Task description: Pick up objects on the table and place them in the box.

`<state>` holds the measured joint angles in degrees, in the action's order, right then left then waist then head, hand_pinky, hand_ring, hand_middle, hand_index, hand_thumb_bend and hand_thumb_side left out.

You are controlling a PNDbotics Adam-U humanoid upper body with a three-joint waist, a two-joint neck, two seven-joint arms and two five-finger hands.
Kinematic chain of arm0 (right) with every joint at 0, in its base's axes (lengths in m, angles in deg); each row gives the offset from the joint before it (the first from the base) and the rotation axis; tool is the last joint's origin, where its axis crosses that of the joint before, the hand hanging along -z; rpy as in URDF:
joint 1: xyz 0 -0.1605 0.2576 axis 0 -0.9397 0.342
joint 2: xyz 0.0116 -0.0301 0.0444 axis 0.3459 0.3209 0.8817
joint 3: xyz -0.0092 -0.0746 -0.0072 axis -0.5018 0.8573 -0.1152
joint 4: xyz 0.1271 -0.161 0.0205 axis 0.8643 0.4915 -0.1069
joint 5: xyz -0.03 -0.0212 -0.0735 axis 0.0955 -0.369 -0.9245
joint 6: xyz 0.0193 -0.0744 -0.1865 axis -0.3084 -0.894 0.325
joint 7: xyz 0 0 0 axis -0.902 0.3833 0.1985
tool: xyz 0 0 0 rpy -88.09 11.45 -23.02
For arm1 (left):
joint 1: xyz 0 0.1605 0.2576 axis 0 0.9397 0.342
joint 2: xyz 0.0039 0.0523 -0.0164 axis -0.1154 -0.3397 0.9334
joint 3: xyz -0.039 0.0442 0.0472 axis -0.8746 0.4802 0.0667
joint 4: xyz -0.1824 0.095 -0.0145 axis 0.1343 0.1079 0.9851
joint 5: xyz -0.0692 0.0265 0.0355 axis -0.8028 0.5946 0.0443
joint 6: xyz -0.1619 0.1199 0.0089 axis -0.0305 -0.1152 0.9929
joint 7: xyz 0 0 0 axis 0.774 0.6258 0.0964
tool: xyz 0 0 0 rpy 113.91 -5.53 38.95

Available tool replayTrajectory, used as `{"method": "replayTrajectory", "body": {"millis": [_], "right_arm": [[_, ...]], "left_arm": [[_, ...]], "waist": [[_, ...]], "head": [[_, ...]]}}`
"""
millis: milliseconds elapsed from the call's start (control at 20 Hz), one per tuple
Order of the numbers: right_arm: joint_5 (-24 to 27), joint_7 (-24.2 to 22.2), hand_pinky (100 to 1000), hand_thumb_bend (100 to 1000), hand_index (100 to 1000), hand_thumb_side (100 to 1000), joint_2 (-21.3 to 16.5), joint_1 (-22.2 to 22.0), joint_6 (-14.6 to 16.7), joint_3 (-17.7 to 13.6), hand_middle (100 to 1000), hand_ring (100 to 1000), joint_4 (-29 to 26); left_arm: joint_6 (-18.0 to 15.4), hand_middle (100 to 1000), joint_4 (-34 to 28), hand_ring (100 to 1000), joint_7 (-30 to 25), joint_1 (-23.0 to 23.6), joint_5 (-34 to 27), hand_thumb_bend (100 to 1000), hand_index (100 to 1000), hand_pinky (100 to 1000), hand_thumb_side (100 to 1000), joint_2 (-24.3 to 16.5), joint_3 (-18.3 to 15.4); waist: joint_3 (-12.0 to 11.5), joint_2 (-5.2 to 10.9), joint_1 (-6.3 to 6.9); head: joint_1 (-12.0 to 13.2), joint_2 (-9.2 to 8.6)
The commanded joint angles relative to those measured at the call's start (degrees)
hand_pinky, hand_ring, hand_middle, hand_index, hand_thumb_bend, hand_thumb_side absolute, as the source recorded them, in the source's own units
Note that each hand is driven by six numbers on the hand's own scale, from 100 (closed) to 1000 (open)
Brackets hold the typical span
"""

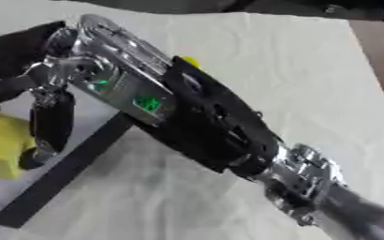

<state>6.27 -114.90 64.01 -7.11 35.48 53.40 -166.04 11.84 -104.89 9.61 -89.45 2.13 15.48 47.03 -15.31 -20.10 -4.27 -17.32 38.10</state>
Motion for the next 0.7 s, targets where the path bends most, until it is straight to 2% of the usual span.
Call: {"method": "replayTrajectory", "body": {"millis": [50,500,700], "right_arm": [[-2.83,3.2,799,399,552,100,0.87,0.58,0.58,-0.8,483,625,3.46],[-7.19,9.4,795,401,555,100,1.86,0.52,-0.51,-2.07,482,624,8.89],[-9.38,8.84,816,441,636,100,2.44,0.55,-0.22,-1.96,546,684,11.38]], "left_arm": [[-0.05,808,-1.15,805,-0.17,-0.4,0.43,667,898,777,696,-1.65,-0.22],[0.29,807,-1.31,805,-0.51,-0.55,0.84,667,897,777,697,-0.8,0.11],[0.31,807,-1.4,805,-0.73,-0.95,0.9,666,897,777,697,-0.64,0.27]], "waist": [[-0.22,1.22,1.36],[-0.58,0.59,1.23],[-0.95,0.32,1.13]], "head": [[-0.22,-0.51],[-0.53,-0.92],[-0.79,-1.22]]}}
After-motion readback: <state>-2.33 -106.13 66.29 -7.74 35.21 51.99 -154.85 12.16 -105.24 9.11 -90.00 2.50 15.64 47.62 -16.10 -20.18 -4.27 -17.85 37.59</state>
